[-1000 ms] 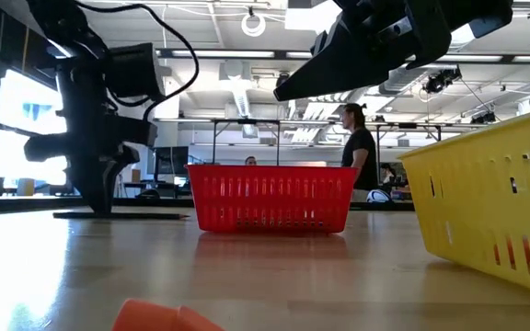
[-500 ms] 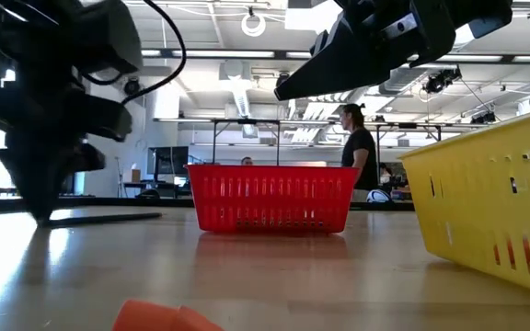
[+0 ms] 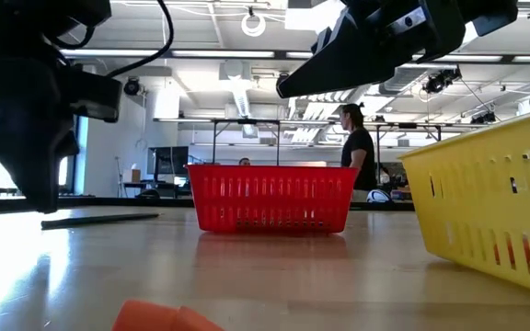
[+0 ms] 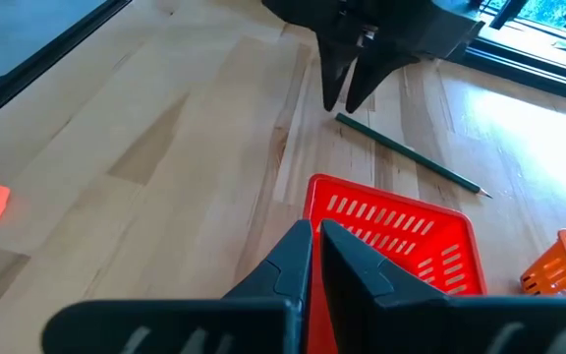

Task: Sort crayons/erasers/pens/pencils in bins
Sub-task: Put the green pencil into the blue bin

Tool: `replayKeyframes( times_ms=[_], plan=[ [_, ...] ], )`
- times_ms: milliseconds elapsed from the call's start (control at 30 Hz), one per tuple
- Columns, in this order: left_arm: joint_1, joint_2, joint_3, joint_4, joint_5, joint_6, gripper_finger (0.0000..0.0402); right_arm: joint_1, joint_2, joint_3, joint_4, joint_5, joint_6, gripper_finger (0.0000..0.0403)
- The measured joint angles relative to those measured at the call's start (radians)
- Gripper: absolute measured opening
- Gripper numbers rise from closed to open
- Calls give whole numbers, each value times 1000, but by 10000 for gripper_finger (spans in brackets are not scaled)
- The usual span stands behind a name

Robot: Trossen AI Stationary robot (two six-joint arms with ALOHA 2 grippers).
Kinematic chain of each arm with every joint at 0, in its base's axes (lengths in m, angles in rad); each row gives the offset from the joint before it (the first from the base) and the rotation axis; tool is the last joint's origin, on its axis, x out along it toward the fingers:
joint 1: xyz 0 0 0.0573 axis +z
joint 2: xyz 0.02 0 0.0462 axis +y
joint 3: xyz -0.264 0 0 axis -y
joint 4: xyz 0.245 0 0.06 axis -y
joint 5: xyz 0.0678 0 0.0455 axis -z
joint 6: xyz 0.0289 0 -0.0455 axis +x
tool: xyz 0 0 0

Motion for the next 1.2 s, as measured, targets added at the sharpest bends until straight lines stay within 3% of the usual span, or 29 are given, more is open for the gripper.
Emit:
replayKeyframes(
  times_ms=[233, 633, 1200],
  plan=[
    [3, -1, -44, 74, -32, -23, 107, 2, 0, 0, 0, 0, 0, 16],
    [-5, -7, -98, 89, -82, -40, 42, 2, 0, 0, 3, 0, -1, 16],
    [-72, -65, -99, 24, -7, -93, 35, 2, 0, 0, 4, 0, -4, 16]
  ],
)
